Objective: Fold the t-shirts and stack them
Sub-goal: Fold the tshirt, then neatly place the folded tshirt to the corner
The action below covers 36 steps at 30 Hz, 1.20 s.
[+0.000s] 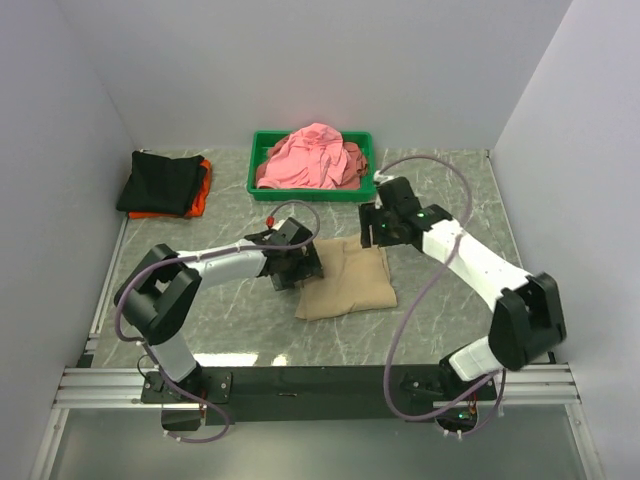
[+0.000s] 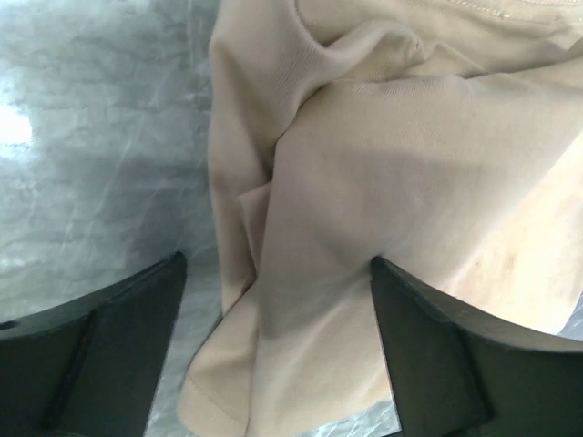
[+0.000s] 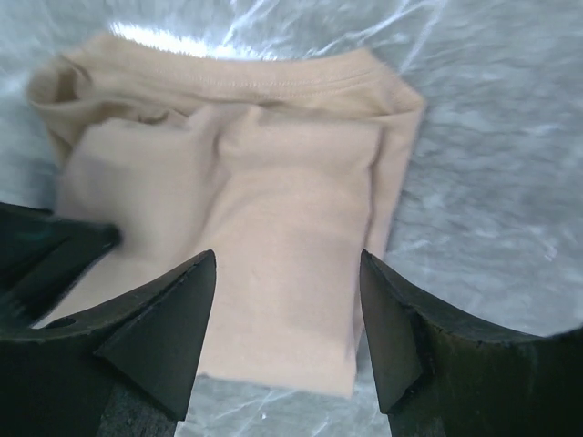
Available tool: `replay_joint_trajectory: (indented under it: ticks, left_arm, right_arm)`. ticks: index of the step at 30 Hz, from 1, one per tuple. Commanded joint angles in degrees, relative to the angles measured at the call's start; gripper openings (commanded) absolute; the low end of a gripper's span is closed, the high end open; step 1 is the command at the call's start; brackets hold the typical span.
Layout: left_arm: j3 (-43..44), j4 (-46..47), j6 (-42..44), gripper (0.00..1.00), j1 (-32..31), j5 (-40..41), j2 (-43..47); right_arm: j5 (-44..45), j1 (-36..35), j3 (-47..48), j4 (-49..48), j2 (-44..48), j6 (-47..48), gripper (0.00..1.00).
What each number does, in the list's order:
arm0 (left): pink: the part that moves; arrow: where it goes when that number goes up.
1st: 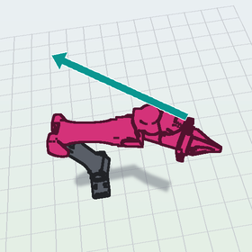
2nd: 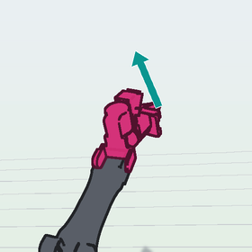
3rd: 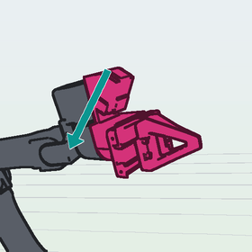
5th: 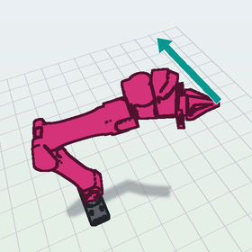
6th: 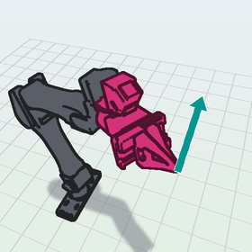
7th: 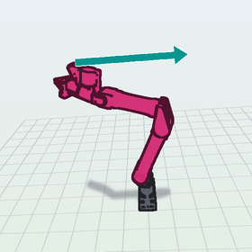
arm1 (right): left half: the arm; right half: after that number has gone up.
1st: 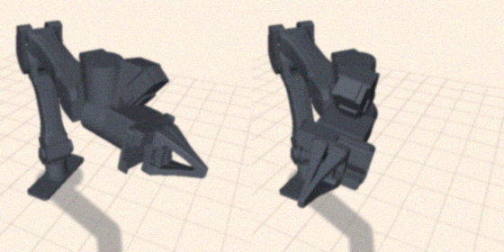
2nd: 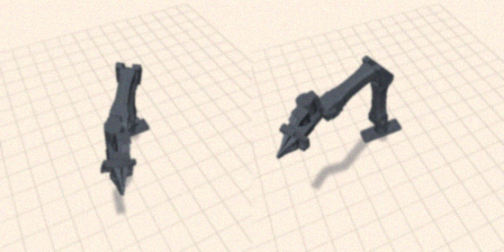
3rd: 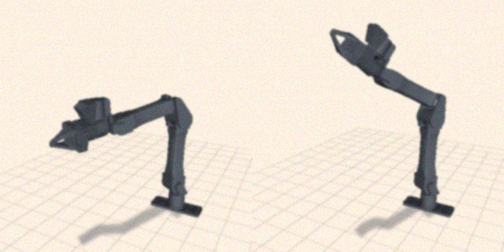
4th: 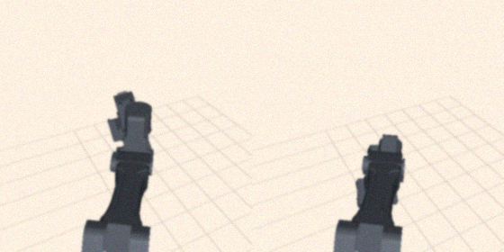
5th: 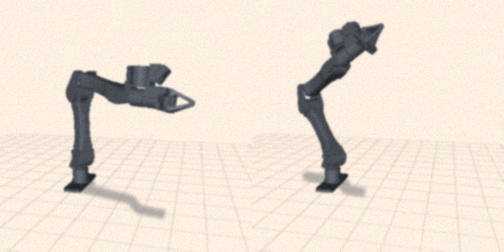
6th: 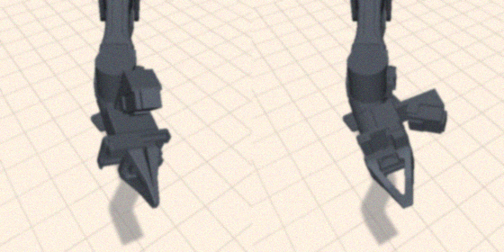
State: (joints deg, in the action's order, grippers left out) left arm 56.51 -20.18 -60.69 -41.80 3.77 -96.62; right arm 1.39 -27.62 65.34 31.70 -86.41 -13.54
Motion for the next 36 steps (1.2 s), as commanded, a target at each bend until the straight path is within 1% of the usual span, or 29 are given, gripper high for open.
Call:
replay_joint_trajectory:
  ticks: [1, 2, 4, 5, 7, 9, 11, 12, 13, 15, 16, 17, 18, 20, 21, 22, 25, 26, 27, 28, 30, 34, 35, 36]
  left_arm:
    - [0.9, -1.3, 1.1, 0.88, 0.0, 0.4, -2.7]
    - [0.1, -1.6, 0.6, 0.83, -0.4, 1.1, -3.3]
    - [-0.5, -2.6, 0.0, 0.79, -0.8, 3.5, -3.9]
    - [-0.6, -3.2, 0.0, 0.73, -1.4, 4.1, -5.0]
    - [0.3, -4.5, -0.1, 0.66, -2.1, 5.6, -6.5]
    - [3.4, -8.1, -0.3, 0.59, -4.1, 9.7, -9.3]
    - [6.7, -10.0, -0.3, 0.56, -5.9, 13.3, -12.0]
    - [7.8, -12.0, -0.4, 0.55, -6.2, 14.2, -13.1]
    - [8.8, -12.6, -0.4, 0.51, -6.3, 14.8, -13.9]
    - [11.3, -14.6, 0.0, 0.38, -6.2, 17.0, -16.5]
    - [12.3, -15.6, 0.1, 0.3, -6.2, 18.3, -17.3]
    - [14.6, -17.2, 0.0, 0.08, -6.1, 19.8, -18.7]
    - [15.8, -18.8, 0.0, 0.01, -6.0, 23.8, -19.1]
    - [18.6, -22.6, 0.7, 0.01, -5.5, 27.3, -19.1]
    - [19.2, -23.5, 1.0, 0.0, -5.2, 31.5, -18.5]
    - [19.8, -24.3, 1.7, 0.01, -4.6, 33.2, -17.0]
    - [20.1, -24.3, 6.4, 0.01, -3.3, 39.4, -14.0]
    - [20.2, -24.4, 9.6, 0.01, -2.4, 41.0, -12.2]
    - [20.2, -24.3, 10.8, 0.01, -2.1, 43.0, -11.4]
    - [19.8, -23.1, 14.9, 0.01, -1.4, 46.4, -10.0]
    - [19.0, -20.5, 19.9, 0.01, -0.1, 48.3, -8.8]
    - [15.7, -13.8, 32.3, 0.01, 5.1, 50.1, -6.2]
    - [15.0, -12.6, 34.2, 0.01, 6.2, 51.5, -5.8]
    - [14.6, -9.6, 36.1, 0.01, 7.2, 52.2, -5.3]
  right_arm:
    - [3.3, 2.3, -2.1, 0.2, 6.4, -4.3, 0.71]
    - [3.5, 2.7, -2.5, 0.2, 8.6, -4.8, 0.71]
    - [4.1, 3.6, -4.0, 0.2, 10.6, -5.8, 0.71]
    - [4.3, 3.7, -4.6, 0.1, 12.6, -6.1, 0.71]
    - [4.9, 4.0, -5.4, -0.2, 14.3, -6.7, 0.71]
    - [5.9, 4.4, -6.4, -0.1, 16.4, -6.9, 0.71]
    - [7.4, 4.8, -7.0, 0.5, 17.8, -7.5, 0.72]
    - [7.8, 5.0, -7.1, 0.9, 18.4, -7.7, 0.72]
    - [8.7, 4.9, -7.7, 1.2, 18.9, -8.0, 0.72]
    - [9.7, 5.2, -8.6, 1.2, 20.7, -8.7, 0.72]
    - [10.5, 5.2, -9.6, 1.3, 21.4, -9.0, 0.72]
    - [12.3, 5.4, -10.1, 1.3, 23.0, -9.4, 0.72]
    - [13.3, 5.6, -10.6, 1.4, 24.0, -10.4, 0.72]
    - [15.2, 5.9, -12.2, 1.3, 27.3, -11.4, 0.73]
    - [15.6, 6.1, -12.8, 0.6, 28.4, -12.0, 0.73]
    - [15.8, 6.1, -14.2, -0.1, 29.5, -12.1, 0.73]
    - [17.5, 6.3, -16.1, -1.1, 33.2, -12.7, 0.74]
    - [18.1, 6.4, -16.2, -1.1, 34.2, -13.0, 0.75]
    - [20.0, 6.4, -16.5, -0.9, 34.6, -14.0, 0.77]
    - [21.1, 6.4, -16.8, -0.6, 35.3, -14.8, 0.8]
    - [22.3, 6.6, -17.2, -0.7, 35.9, -15.7, 0.83]
    - [22.7, 7.1, -17.7, -0.9, 37.4, -15.6, 0.84]
    - [22.9, 7.3, -17.8, -0.9, 37.6, -15.6, 0.84]
    - [23.1, 7.3, -18.0, -1.0, 37.9, -15.6, 0.84]
